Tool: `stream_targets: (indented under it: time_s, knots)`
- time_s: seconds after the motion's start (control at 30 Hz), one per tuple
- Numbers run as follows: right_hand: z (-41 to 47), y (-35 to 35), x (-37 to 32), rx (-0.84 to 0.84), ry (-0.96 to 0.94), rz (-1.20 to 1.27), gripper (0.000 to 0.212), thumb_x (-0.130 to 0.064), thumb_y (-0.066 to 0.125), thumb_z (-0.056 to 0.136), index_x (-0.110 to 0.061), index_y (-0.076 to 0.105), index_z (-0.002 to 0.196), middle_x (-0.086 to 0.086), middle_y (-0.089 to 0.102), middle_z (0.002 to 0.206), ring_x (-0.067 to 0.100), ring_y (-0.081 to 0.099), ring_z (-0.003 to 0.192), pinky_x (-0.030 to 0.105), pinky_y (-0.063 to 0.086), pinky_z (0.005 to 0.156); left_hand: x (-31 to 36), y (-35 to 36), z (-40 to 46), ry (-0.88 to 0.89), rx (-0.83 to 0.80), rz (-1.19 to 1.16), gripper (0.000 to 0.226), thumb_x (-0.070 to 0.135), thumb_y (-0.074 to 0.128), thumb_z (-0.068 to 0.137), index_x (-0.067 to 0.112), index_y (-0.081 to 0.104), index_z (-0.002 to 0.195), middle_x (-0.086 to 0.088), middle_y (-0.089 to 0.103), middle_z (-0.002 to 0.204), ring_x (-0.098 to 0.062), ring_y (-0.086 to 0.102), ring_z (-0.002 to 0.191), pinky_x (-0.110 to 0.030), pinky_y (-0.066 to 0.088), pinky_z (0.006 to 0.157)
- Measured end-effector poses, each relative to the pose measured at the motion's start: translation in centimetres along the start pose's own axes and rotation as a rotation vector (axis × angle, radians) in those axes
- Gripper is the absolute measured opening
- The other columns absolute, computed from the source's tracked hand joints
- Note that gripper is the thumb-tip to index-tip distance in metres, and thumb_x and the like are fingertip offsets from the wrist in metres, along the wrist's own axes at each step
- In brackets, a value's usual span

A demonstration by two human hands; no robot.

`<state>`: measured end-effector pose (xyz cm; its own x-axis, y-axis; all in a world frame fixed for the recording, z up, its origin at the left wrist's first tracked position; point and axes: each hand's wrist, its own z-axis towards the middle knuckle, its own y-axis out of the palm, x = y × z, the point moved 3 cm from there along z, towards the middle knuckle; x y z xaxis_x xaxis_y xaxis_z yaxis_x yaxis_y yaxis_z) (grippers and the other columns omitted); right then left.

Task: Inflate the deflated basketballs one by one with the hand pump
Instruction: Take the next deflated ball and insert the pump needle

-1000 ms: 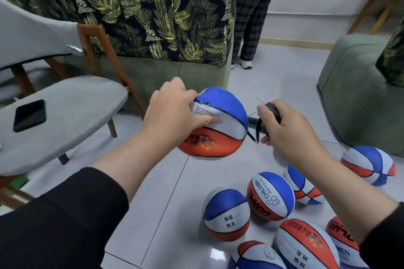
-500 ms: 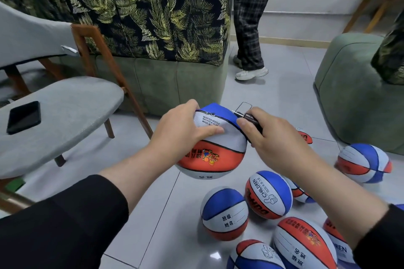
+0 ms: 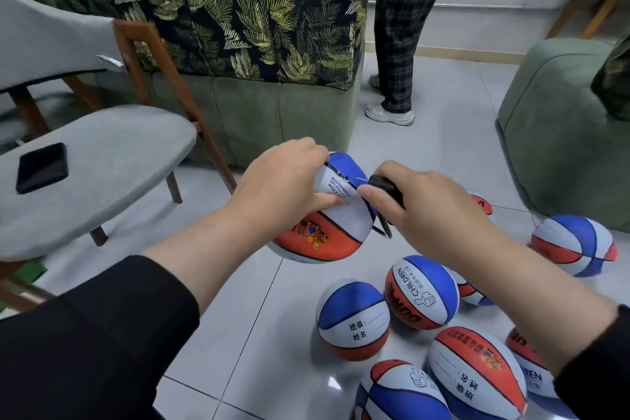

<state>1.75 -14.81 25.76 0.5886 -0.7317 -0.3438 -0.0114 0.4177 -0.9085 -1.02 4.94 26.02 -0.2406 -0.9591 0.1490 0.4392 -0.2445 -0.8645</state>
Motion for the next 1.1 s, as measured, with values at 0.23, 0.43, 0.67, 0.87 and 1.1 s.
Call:
stream_targets:
  time_s: [0.23, 0.43, 0.67, 0.87, 1.1]
  knots:
    - [-0.1, -0.3, -0.2, -0.008, -0.004, -0.034, 0.048, -0.070, 0.026, 0.091, -0.032, 0.053, 0.102, -0.008, 0.062, 0.075, 0.025, 0.058, 0.074, 0.035, 0.042, 0.060, 0.5, -0.4, 0.1, 0.086, 0.126, 0.048, 0.057, 0.056, 0.074, 0.068, 0.004, 0.067, 0.088, -0.008, 0.056, 0.078, -0.032, 0.058, 0.070, -0.031, 0.034, 0.062]
    - [-0.1, -0.3, -0.1, -0.018, 0.005, -0.014, 0.046, -0.068, 0.027, 0.091, -0.031, 0.054, 0.100, -0.009, 0.063, 0.073, 0.022, 0.058, 0.073, 0.035, 0.042, 0.060, 0.7, -0.2, 0.1, 0.101, 0.137, 0.048, 0.055, 0.056, 0.071, 0.068, 0.004, 0.066, 0.087, -0.009, 0.056, 0.078, -0.034, 0.058, 0.071, -0.033, 0.035, 0.062]
    - [0.2, -0.3, -0.3, -0.084, 0.007, -0.093, 0.040, -0.064, 0.030, 0.098, -0.030, 0.053, 0.097, -0.010, 0.060, 0.073, 0.016, 0.056, 0.072, 0.034, 0.036, 0.056, 0.6, 0.5, 0.2, 0.123, 0.123, 0.092, 0.055, 0.050, 0.089, 0.064, 0.005, 0.066, 0.087, -0.008, 0.056, 0.078, -0.032, 0.057, 0.069, -0.032, 0.034, 0.062]
    - [0.2, -0.3, -0.3, -0.255, -0.002, -0.221, 0.036, -0.061, 0.033, 0.103, -0.031, 0.048, 0.089, -0.009, 0.060, 0.077, 0.005, 0.050, 0.067, 0.033, 0.033, 0.056, 2.1, 0.8, -0.1, 0.284, 0.077, 0.173, 0.053, 0.047, 0.094, 0.059, 0.009, 0.060, 0.074, -0.003, 0.048, 0.071, -0.027, 0.048, 0.061, -0.033, 0.033, 0.056]
    - [0.1, 1.0, -0.1, -0.314, -0.021, -0.261, 0.045, -0.064, 0.029, 0.101, -0.026, 0.053, 0.102, -0.005, 0.059, 0.083, 0.015, 0.054, 0.073, 0.033, 0.031, 0.056, 3.4, 0.5, -0.5, 0.366, 0.024, 0.243, 0.056, 0.041, 0.097, 0.060, 0.014, 0.049, 0.069, -0.001, 0.033, 0.069, -0.021, 0.027, 0.064, -0.033, 0.025, 0.057]
